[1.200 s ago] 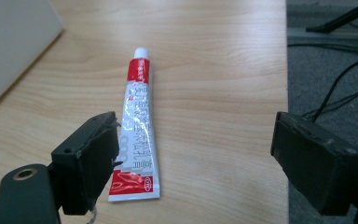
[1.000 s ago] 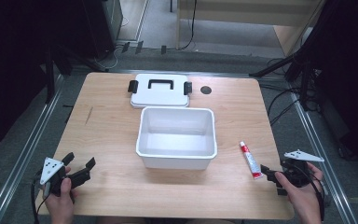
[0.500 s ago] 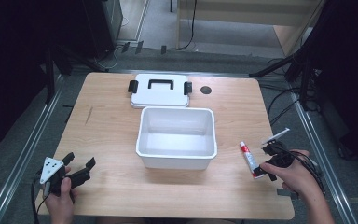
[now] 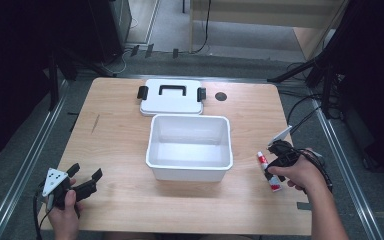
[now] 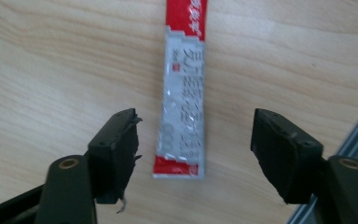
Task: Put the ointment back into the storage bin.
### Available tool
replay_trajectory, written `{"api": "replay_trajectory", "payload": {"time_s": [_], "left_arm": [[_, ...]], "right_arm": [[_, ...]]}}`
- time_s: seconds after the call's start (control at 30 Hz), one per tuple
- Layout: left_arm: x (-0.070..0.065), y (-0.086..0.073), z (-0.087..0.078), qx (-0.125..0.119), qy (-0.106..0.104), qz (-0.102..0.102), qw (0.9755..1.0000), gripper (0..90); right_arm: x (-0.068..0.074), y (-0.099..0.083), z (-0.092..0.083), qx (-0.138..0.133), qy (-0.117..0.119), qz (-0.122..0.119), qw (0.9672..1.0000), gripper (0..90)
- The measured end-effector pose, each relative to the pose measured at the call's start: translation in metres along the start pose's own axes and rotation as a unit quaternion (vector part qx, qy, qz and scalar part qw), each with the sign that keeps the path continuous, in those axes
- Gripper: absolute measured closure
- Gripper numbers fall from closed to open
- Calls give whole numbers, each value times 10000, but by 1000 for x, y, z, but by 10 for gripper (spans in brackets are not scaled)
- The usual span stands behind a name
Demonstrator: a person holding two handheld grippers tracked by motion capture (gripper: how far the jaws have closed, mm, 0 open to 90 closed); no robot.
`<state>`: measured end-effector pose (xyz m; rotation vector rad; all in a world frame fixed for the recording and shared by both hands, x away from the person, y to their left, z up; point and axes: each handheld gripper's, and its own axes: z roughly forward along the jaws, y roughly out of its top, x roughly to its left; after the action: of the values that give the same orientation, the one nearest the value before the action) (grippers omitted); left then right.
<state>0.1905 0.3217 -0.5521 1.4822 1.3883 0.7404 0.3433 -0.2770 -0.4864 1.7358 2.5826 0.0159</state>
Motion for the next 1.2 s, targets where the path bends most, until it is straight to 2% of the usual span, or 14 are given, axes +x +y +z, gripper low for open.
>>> {"api": "replay_trajectory", "payload": {"time_s": [0.03, 0.2, 0.23, 0.4, 0.43, 0.53, 0.57, 0.73, 0.9, 1.0, 1.13, 1.17, 1.2], "left_arm": [[0, 0, 0, 5, -1, -1, 10000, 141], [1, 0, 0, 10, -20, -6, 10000, 141], [1, 0, 0, 13, -28, -9, 10000, 141], [1, 0, 0, 7, -30, -18, 10000, 141], [1, 0, 0, 5, -30, -19, 10000, 141], [1, 0, 0, 7, -31, -21, 10000, 141], [1, 0, 0, 17, -31, -12, 10000, 141], [1, 0, 0, 12, -32, -3, 10000, 141], [0, 0, 0, 15, -24, 5, 10000, 141], [0, 0, 0, 16, -23, 4, 10000, 141], [0, 0, 0, 10, -26, 6, 10000, 141], [0, 0, 0, 9, -26, 4, 10000, 141], [0, 0, 0, 9, -26, 4, 10000, 141]], "right_arm": [[1, 5, 4, 4, 37, 38, 10000, 383], [3, 12, 10, 7, -5, 8, 10000, 443], [5, 15, 12, -52, -43, 21, 10000, 486], [8, 18, 17, -65, -60, -26, 10000, 558], [8, 18, 18, -83, -87, -36, 9999, 620], [7, 18, 18, -117, -79, -19, 9999, 649], [7, 17, 19, -164, -44, -5, 9999, 687], [7, 15, 18, -190, -41, -27, 9998, 701], [5, 15, 5, -383, 253, 60, 9989, 706], [7, 16, -2, -400, 289, 24, 9988, 707], [13, 19, -20, -544, 407, 7, 9977, 707], [16, 21, -30, -590, 435, 8, 9973, 708], [16, 21, -30, -590, 435, 8, 9973, 708]]}}
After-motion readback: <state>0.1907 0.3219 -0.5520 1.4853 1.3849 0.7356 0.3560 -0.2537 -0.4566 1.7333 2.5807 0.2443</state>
